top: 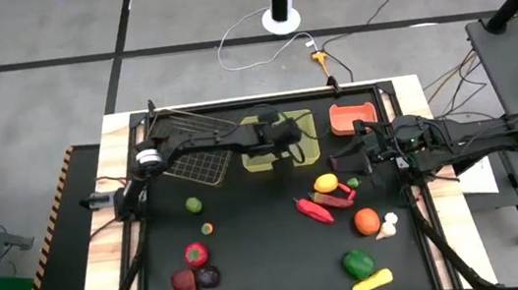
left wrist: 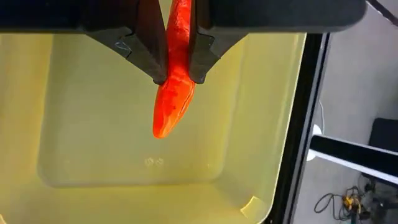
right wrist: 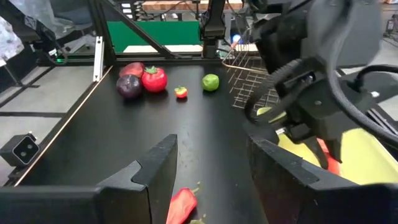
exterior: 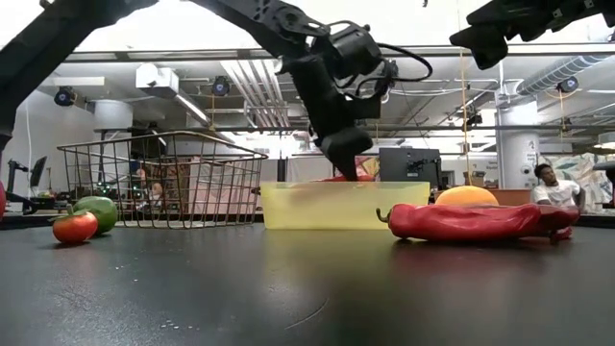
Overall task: Sort produce into baskets
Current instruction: Put the carrot into the yellow bin, then put the lemon into the wire bin
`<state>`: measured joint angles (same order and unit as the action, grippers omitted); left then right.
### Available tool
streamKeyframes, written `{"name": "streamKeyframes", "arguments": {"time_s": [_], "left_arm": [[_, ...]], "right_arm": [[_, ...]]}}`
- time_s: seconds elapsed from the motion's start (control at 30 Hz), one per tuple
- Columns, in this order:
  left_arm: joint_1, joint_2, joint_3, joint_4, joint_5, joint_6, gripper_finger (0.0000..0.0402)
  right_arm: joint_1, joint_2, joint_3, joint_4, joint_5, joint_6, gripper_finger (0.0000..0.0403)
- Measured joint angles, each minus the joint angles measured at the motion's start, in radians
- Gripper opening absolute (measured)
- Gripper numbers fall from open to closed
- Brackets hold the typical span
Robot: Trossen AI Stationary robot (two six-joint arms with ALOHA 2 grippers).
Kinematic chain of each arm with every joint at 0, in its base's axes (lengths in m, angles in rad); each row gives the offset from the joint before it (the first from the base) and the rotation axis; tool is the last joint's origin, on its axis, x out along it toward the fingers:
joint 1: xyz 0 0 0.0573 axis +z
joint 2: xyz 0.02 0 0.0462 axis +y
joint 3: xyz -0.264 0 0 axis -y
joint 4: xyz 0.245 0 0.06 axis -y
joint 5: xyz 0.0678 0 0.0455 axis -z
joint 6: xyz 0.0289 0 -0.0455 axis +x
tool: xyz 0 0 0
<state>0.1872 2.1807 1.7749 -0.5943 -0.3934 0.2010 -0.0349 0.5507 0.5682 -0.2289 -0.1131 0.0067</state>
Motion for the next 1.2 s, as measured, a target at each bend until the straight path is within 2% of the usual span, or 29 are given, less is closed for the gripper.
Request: {"name": "streamKeyframes", "arguments": {"time_s": [0.17, 0.47, 0.6, 0.83, 1.03, 1.2], "left_arm": [[0.005, 0.019, 0.034, -0.01, 0.045, -0.004, 0.0052], [0.003, 0.017, 0.033, -0.023, 0.045, -0.004, 0.0159], [-0.013, 0.013, 0.032, -0.034, 0.045, -0.01, 0.0191], [-0.083, -0.032, 0.032, -0.042, 0.041, -0.027, 0.0192], [-0.154, -0.123, 0.031, -0.09, 0.044, -0.053, 0.0183], [-0.203, -0.208, 0.027, -0.157, 0.093, -0.065, 0.0182]], "right_arm": [[0.0, 0.0, 0.0, 0.0, 0.0, 0.0, 0.0185], [0.0, 0.0, 0.0, 0.0, 0.0, 0.01, 0.0185], [0.0, 0.001, 0.0, 0.0, 0.0, 0.02, 0.0185], [0.0, 0.001, 0.0, 0.0, 0.0, 0.02, 0.0185], [0.0, 0.002, 0.0, -0.004, 0.001, 0.029, 0.0185], [0.0, 0.002, 0.0, -0.004, 0.001, 0.053, 0.0185]]}}
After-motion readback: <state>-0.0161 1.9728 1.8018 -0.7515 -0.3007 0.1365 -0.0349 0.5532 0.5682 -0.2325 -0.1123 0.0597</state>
